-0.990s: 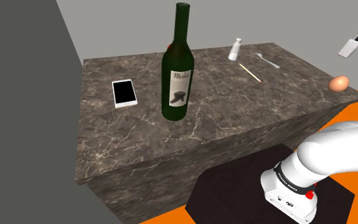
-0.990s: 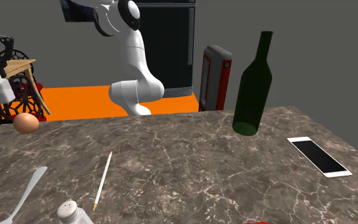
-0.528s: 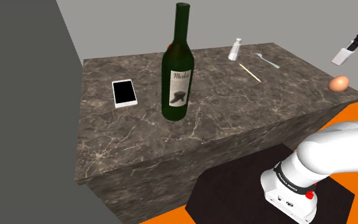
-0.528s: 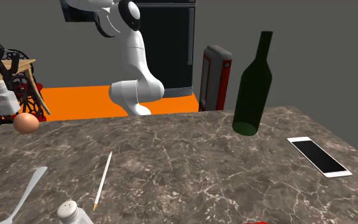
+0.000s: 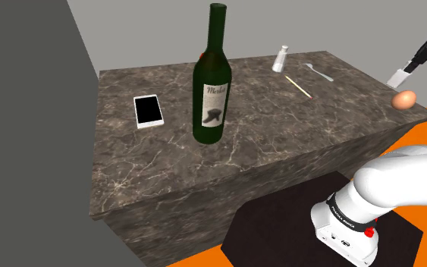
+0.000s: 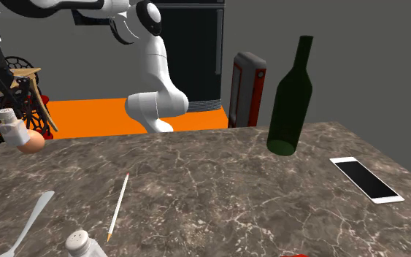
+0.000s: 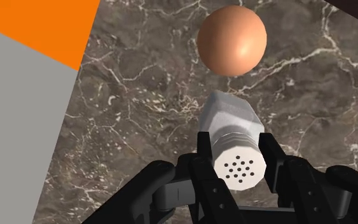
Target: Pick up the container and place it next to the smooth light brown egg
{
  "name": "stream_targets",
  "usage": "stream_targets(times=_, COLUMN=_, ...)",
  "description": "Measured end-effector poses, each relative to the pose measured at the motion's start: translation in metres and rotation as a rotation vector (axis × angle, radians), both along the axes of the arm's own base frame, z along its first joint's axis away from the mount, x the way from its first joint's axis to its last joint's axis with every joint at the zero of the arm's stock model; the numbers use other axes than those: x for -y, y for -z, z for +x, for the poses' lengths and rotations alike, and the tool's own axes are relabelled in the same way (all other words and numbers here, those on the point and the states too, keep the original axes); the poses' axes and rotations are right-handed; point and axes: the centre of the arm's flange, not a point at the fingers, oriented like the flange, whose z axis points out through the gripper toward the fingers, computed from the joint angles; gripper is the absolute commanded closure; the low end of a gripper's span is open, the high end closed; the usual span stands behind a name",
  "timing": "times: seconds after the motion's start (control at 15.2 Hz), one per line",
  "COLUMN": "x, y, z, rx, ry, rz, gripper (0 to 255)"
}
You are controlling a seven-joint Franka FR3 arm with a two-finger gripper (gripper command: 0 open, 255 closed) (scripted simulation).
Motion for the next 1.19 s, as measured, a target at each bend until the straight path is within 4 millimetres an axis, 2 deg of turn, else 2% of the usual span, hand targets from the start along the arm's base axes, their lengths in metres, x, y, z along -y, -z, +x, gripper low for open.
stream_targets(times=0.66, x=0.000, y=0.053, z=0.001, rx=0.000, ry=0.000, rz=0.000, gripper=255)
stream_targets(times=1.12, x=-0.001, y=0.059, z=0.000, rx=0.000, ry=0.000, rz=0.000, gripper=255)
stream_targets(times=1.19, x=-0.001, y=0.059, z=0.000, rx=0.000, ry=0.000, rz=0.000, gripper=0)
